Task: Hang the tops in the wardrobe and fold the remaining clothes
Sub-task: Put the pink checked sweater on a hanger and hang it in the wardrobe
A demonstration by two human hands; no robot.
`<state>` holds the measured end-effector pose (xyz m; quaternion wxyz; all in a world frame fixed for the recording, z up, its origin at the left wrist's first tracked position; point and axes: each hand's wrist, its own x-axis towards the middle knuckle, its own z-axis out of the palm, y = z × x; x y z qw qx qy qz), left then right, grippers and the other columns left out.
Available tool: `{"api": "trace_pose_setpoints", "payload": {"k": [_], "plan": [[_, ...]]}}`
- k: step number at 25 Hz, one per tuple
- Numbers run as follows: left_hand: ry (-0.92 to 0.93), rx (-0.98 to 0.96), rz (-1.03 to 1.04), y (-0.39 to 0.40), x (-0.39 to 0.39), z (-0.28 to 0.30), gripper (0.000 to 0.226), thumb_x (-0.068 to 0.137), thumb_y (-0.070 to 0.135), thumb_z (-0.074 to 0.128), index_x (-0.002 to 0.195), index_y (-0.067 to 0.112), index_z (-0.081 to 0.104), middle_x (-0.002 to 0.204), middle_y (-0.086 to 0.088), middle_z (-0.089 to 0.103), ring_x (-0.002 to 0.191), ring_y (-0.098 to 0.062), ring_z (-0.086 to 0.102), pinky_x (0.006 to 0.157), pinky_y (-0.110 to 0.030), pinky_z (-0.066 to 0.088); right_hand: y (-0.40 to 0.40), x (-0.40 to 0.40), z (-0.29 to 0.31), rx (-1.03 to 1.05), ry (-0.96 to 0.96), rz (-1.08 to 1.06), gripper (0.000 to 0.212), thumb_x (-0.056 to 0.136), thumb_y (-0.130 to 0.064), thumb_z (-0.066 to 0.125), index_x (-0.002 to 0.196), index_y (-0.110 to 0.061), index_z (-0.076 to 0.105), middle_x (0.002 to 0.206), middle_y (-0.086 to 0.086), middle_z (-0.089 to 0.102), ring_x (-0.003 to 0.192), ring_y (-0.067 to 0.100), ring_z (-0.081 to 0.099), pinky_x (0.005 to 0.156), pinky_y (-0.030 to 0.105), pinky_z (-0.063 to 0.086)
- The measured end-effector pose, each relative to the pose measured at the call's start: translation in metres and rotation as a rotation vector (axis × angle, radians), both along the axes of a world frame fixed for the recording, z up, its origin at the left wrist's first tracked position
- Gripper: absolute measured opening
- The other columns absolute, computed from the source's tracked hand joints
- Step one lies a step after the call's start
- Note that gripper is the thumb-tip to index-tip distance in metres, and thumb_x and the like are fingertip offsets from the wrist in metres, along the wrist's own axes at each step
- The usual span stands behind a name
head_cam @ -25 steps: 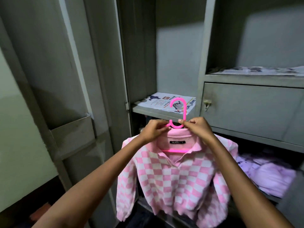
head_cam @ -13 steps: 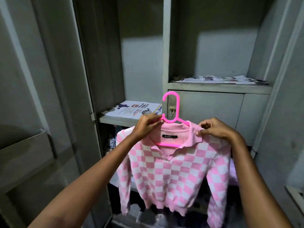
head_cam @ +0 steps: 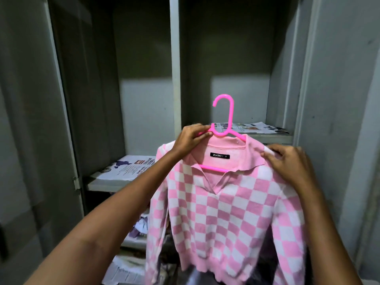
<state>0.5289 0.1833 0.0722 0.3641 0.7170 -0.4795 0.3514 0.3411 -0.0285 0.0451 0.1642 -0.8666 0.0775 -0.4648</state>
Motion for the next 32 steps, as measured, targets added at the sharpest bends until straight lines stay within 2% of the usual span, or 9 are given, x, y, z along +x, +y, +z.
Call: {"api": "trace_pose_setpoints", "payload": {"k": [3,6,8,11,14,19,24,28,32], "plan": [[0.023,0.001,-0.016,-0.021,0.005,0.029,0.032,0.088,0.028,0.058,0.111,0.008,0.068,0.079,-0.001,0.059,0.075,-0.012,0.053,0.068,-0.034,0.043,0.012,-0.012,0.022,-0.028,-0.094,-0.139,0.02,0.082,-0.022,0.071,0.098,-0.011,0.074,0.086,0.028,0.067,0.083,0.046,0.063,0.068,0.044,0.049],[0.07,0.08,0.058,-0.039,0.007,0.061,0.039,0.091,0.015,0.056,0.13,0.011,0.055,0.118,-0.011,0.062,0.108,-0.025,0.057,0.091,-0.036,0.045,0.024,-0.021,0.056,-0.013,-0.118,-0.272,0.021,0.084,-0.022,0.068,0.101,-0.011,0.073,0.093,0.032,0.065,0.087,0.049,0.06,0.072,0.044,0.048],[0.114,0.104,0.125,-0.042,0.009,0.074,0.048,0.092,0.019,0.054,0.139,0.012,0.043,0.136,-0.01,0.051,0.124,-0.025,0.048,0.105,-0.036,0.037,0.03,-0.027,0.078,0.012,-0.139,-0.342,0.023,0.084,-0.022,0.067,0.104,-0.013,0.072,0.097,0.032,0.064,0.09,0.048,0.059,0.075,0.043,0.048],[0.125,0.111,0.206,-0.037,0.016,0.078,0.052,0.097,0.032,0.045,0.143,0.01,0.035,0.147,-0.008,0.038,0.135,-0.023,0.035,0.115,-0.044,0.021,0.04,-0.023,0.107,0.025,-0.179,-0.432,0.022,0.084,-0.017,0.063,0.103,-0.009,0.071,0.099,0.031,0.063,0.092,0.047,0.059,0.076,0.042,0.048],[0.146,0.104,0.263,-0.027,0.023,0.073,0.057,0.099,0.042,0.035,0.146,0.01,0.028,0.153,-0.006,0.027,0.143,-0.019,0.021,0.116,-0.039,0.01,0.049,-0.003,0.137,0.059,-0.205,-0.467,0.021,0.085,-0.013,0.061,0.102,-0.005,0.07,0.101,0.029,0.063,0.095,0.045,0.059,0.078,0.04,0.048],[0.183,0.111,0.305,-0.012,0.038,0.077,0.066,0.097,0.046,0.037,0.15,0.012,0.016,0.158,-0.004,0.011,0.146,-0.019,0.008,0.116,-0.034,0.01,0.048,0.029,0.196,0.086,-0.207,-0.472,0.021,0.085,-0.006,0.06,0.104,-0.002,0.068,0.107,0.024,0.064,0.1,0.041,0.06,0.079,0.037,0.048],[-0.023,0.106,0.463,-0.006,0.061,0.12,0.074,0.094,0.044,0.046,0.15,0.01,0.01,0.159,-0.007,0.002,0.146,-0.02,-0.004,0.116,-0.032,-0.003,0.037,0.061,0.271,-0.013,-0.272,-0.507,0.02,0.088,-0.003,0.056,0.106,0.0,0.063,0.114,0.023,0.062,0.107,0.04,0.058,0.084,0.039,0.048],[-0.084,0.112,0.525,-0.013,0.082,0.158,0.077,0.093,0.045,0.048,0.15,0.01,0.009,0.159,-0.007,-0.002,0.146,-0.02,-0.007,0.116,-0.032,-0.005,0.023,0.093,0.321,-0.092,-0.25,-0.498,0.019,0.086,-0.003,0.058,0.104,-0.001,0.063,0.114,0.022,0.061,0.108,0.037,0.058,0.08,0.036,0.046],[-0.29,0.096,0.688,-0.028,0.109,0.199,0.076,0.094,0.048,0.04,0.15,0.011,0.006,0.158,-0.01,-0.008,0.145,-0.022,-0.012,0.116,-0.035,-0.008,0.011,0.13,0.36,-0.208,-0.236,-0.522,0.021,0.087,-0.008,0.062,0.106,0.0,0.063,0.114,0.021,0.061,0.109,0.036,0.058,0.081,0.036,0.046]]}}
